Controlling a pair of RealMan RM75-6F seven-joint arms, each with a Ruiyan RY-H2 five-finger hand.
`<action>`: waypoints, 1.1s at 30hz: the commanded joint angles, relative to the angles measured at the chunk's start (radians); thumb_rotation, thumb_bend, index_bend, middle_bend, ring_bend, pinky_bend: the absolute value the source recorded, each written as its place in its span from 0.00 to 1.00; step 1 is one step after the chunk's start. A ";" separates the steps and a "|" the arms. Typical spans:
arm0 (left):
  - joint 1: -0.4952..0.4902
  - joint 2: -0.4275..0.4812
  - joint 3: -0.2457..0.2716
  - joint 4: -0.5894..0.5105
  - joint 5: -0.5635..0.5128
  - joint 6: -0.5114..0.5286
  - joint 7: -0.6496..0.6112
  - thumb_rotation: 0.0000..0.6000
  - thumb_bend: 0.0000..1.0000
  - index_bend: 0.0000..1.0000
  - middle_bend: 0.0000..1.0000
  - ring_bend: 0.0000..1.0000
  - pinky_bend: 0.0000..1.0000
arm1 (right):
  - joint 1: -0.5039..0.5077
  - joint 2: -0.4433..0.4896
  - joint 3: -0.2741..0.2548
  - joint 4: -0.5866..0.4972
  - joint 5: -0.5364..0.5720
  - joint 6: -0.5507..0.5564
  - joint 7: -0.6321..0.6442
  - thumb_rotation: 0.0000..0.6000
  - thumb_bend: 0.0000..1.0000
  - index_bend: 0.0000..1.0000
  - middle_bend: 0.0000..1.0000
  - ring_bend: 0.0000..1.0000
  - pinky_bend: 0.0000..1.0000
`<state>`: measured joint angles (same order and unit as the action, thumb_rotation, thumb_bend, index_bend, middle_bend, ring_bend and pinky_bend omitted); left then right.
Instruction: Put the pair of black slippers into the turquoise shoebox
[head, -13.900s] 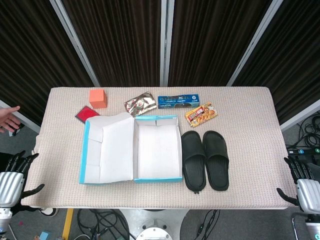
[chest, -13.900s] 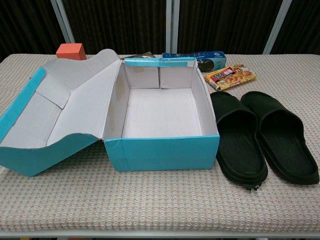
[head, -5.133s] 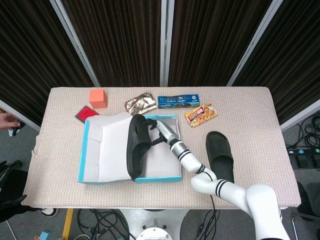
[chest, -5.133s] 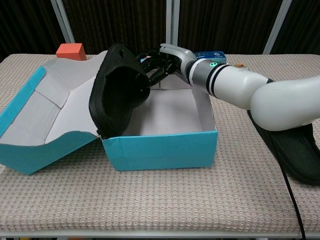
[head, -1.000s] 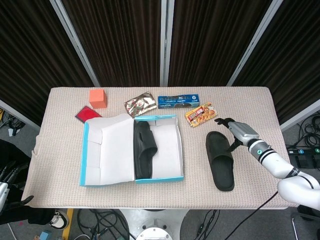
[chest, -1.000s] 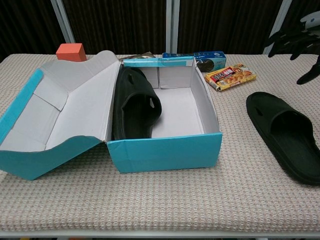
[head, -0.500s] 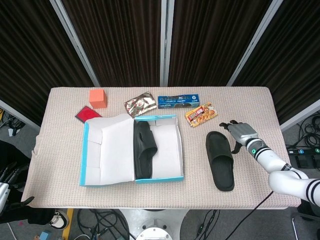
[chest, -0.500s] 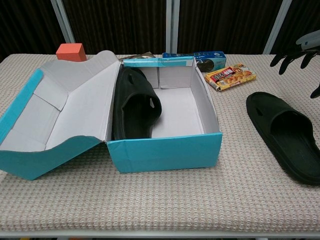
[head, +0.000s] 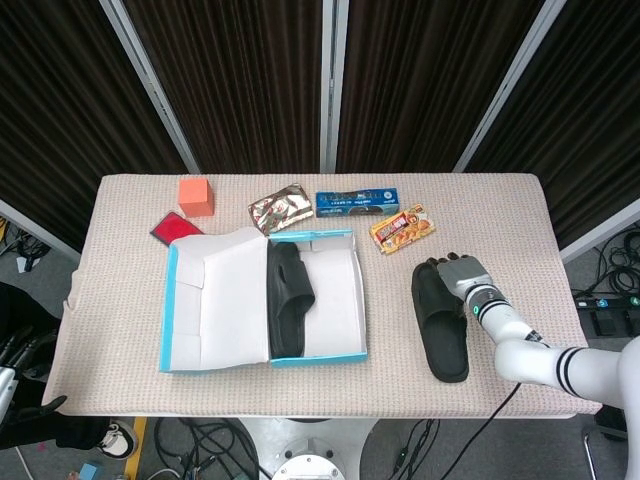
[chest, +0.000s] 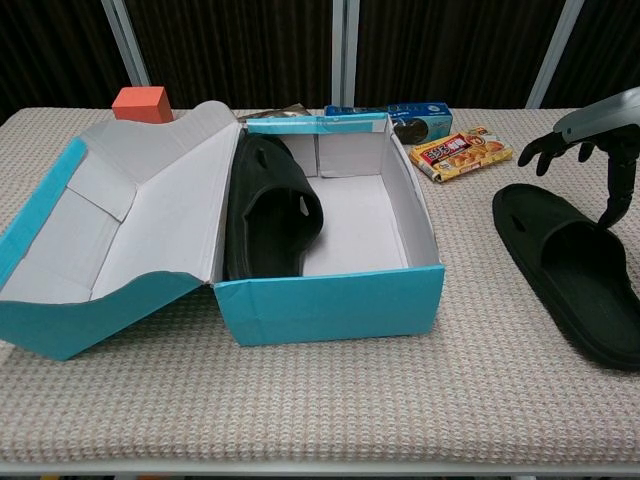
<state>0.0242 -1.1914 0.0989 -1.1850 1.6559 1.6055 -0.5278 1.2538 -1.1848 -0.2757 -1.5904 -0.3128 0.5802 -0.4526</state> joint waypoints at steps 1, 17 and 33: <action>0.001 0.004 0.004 0.001 -0.001 -0.005 -0.015 1.00 0.00 0.13 0.19 0.03 0.13 | 0.043 -0.032 -0.031 -0.008 0.061 0.018 -0.040 1.00 0.00 0.05 0.11 0.00 0.12; 0.007 -0.002 0.002 0.021 -0.010 -0.005 -0.038 1.00 0.00 0.13 0.19 0.03 0.13 | 0.108 -0.130 -0.062 0.043 0.196 0.042 -0.100 1.00 0.00 0.07 0.13 0.00 0.12; 0.008 -0.008 0.005 0.039 -0.009 -0.009 -0.055 1.00 0.00 0.13 0.19 0.03 0.13 | 0.123 -0.183 -0.078 0.051 0.271 0.141 -0.185 1.00 0.00 0.26 0.26 0.01 0.13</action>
<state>0.0319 -1.1993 0.1035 -1.1462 1.6474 1.5968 -0.5825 1.3793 -1.3638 -0.3557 -1.5411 -0.0453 0.7145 -0.6316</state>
